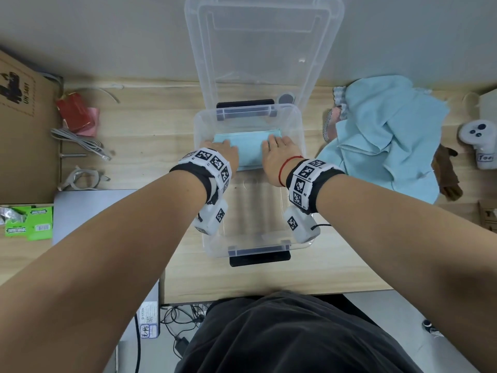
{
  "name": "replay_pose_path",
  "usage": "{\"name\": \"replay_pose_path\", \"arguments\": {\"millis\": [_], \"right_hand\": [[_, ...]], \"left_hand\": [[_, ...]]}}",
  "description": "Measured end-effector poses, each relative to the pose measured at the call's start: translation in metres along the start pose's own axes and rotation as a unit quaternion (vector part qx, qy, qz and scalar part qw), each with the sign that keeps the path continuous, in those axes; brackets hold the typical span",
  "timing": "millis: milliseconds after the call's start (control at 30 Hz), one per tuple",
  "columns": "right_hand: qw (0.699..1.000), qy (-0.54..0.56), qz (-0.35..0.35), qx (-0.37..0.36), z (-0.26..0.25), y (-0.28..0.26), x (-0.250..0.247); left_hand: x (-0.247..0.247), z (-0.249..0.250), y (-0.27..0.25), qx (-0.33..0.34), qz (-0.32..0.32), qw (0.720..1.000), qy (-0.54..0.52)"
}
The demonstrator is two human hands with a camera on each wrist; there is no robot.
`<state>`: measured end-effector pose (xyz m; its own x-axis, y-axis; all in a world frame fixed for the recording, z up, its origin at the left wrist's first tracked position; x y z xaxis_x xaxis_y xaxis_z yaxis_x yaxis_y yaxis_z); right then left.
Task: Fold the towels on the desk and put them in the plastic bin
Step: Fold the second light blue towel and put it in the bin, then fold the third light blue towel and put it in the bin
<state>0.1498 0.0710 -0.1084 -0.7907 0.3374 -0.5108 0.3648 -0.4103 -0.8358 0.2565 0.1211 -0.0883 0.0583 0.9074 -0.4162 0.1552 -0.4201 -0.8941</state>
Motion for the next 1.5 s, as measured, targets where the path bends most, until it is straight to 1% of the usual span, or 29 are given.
{"name": "replay_pose_path", "arguments": {"millis": [67,100,167,267,333,367,467,533,633,733,800,900,1000,1067,1167,1233,1333,1433,1500], "right_hand": [[0.999,-0.037,0.034,-0.017,0.004,-0.010,-0.011],[0.998,-0.026,0.046,-0.028,0.008,-0.016,-0.017],[0.993,0.044,0.087,-0.061,0.021,-0.028,-0.029],[0.962,0.195,0.165,-0.101,0.056,-0.052,-0.041],[0.938,0.251,0.218,-0.095,0.084,-0.071,-0.043],[0.930,0.272,0.236,-0.079,0.101,-0.082,-0.038],[0.913,0.311,0.262,-0.018,0.149,-0.104,-0.015],[0.909,0.326,0.261,0.017,0.180,-0.114,0.010],[0.904,0.356,0.231,0.061,0.223,-0.124,0.055],[0.911,0.358,0.189,0.085,0.247,-0.127,0.096],[0.912,0.367,0.158,0.088,0.262,-0.127,0.126],[0.913,0.381,0.117,0.086,0.270,-0.122,0.165],[0.919,0.378,0.088,0.076,0.274,-0.113,0.198],[0.920,0.382,0.074,0.054,0.278,-0.108,0.216],[0.912,0.401,0.091,0.019,0.282,-0.102,0.227],[0.909,0.402,0.114,0.016,0.288,-0.098,0.227],[0.899,0.412,0.149,0.016,0.298,-0.097,0.227],[0.879,0.439,0.186,-0.018,0.309,-0.101,0.219],[0.877,0.438,0.194,-0.047,0.315,-0.109,0.210]], "left_hand": [[-0.007,-0.001,-0.007,-0.004,0.005,1.000,-0.011],[-0.011,-0.002,-0.010,-0.009,0.016,1.000,-0.019],[-0.024,-0.005,-0.020,-0.020,0.061,0.997,-0.048],[-0.049,-0.001,-0.036,0.004,0.132,0.984,-0.118],[-0.067,0.006,-0.047,0.019,0.166,0.974,-0.151],[-0.077,0.015,-0.055,0.031,0.183,0.970,-0.157],[-0.101,0.043,-0.071,0.063,0.212,0.960,-0.173],[-0.116,0.066,-0.079,0.076,0.226,0.953,-0.187],[-0.136,0.109,-0.084,0.108,0.246,0.941,-0.203],[-0.145,0.147,-0.079,0.141,0.237,0.935,-0.222],[-0.152,0.178,-0.072,0.158,0.232,0.931,-0.233],[-0.151,0.210,-0.054,0.177,0.208,0.926,-0.259],[-0.149,0.234,-0.041,0.173,0.193,0.920,-0.294],[-0.148,0.252,-0.033,0.176,0.177,0.909,-0.335],[-0.146,0.276,-0.027,0.210,0.144,0.897,-0.363],[-0.149,0.289,-0.025,0.224,0.145,0.896,-0.356],[-0.159,0.296,-0.022,0.205,0.169,0.897,-0.354],[-0.173,0.294,-0.023,0.174,0.197,0.898,-0.353],[-0.186,0.294,-0.031,0.170,0.217,0.894,-0.353]]}}
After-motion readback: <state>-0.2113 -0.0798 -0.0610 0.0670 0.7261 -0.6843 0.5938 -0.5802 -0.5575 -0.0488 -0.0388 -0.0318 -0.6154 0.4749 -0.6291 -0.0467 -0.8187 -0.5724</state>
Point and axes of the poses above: each hand's wrist, its own y-axis towards the middle knuckle, its own x-axis out of the palm, z = x × y, the point moved 6 cm from there along y, towards the middle knuckle, and after that the axes turned 15 degrees about -z, right-handed, at the moved point
